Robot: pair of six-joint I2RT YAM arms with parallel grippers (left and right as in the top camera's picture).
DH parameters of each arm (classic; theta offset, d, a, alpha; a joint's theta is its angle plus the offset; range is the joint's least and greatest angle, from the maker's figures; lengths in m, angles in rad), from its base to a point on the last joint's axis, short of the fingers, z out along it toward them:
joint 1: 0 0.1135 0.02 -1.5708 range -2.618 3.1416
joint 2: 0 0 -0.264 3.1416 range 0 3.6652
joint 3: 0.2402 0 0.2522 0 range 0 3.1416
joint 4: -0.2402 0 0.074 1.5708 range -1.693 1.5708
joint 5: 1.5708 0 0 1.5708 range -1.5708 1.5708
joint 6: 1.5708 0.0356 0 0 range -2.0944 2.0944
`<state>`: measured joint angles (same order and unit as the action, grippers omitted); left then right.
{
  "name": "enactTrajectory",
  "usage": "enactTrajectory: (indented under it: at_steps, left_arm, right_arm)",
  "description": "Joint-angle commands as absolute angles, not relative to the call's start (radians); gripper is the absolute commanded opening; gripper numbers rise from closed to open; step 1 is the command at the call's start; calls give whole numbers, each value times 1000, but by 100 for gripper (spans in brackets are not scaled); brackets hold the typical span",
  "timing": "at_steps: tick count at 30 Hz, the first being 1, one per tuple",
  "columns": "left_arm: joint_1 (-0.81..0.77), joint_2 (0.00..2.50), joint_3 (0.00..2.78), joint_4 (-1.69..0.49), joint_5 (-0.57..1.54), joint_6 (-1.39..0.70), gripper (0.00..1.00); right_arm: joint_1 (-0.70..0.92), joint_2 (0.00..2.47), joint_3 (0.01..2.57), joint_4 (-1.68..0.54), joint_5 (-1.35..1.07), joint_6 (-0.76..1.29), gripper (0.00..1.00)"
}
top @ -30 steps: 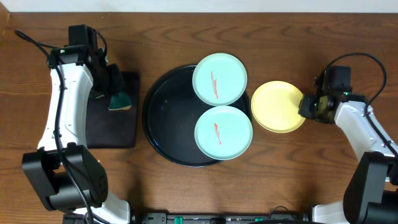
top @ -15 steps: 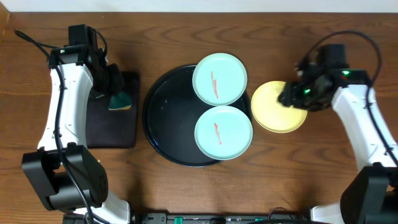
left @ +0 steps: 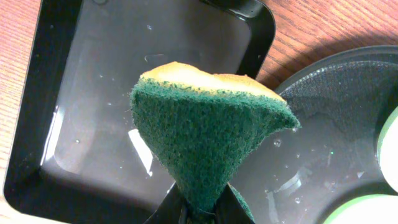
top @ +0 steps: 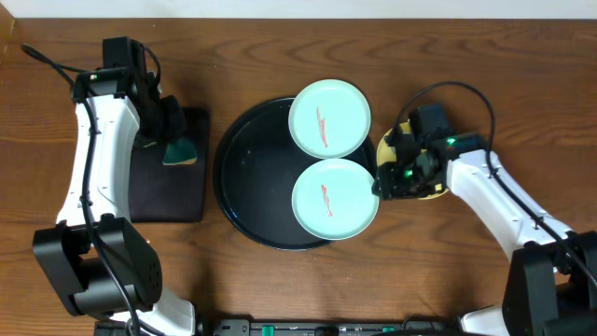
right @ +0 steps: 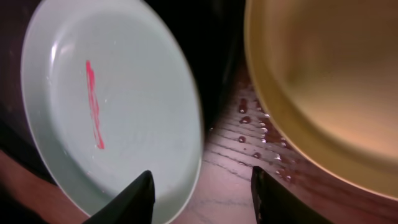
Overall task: Clean dirty plates on tray and stack at the side
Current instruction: 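Grip the lower light-blue plate's rim with the right gripper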
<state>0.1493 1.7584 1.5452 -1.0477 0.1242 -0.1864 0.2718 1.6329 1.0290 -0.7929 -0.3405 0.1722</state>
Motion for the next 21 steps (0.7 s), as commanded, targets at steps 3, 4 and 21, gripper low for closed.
enactTrajectory:
  at_steps: [3,4,21]
  left_arm:
    - [150,1758,1542,-1051,119,-196,7]
    - [149,1758,1542,-1050,119,-196,7]
    - [146,1759,1542,-1050,119,-197,8]
  right_arm:
    - [301,1672,1007,-748,-318,206,42]
    - [303,1683,1006,-741,-314,206,42]
    - [353,1728,1071,-717,-388,290,1]
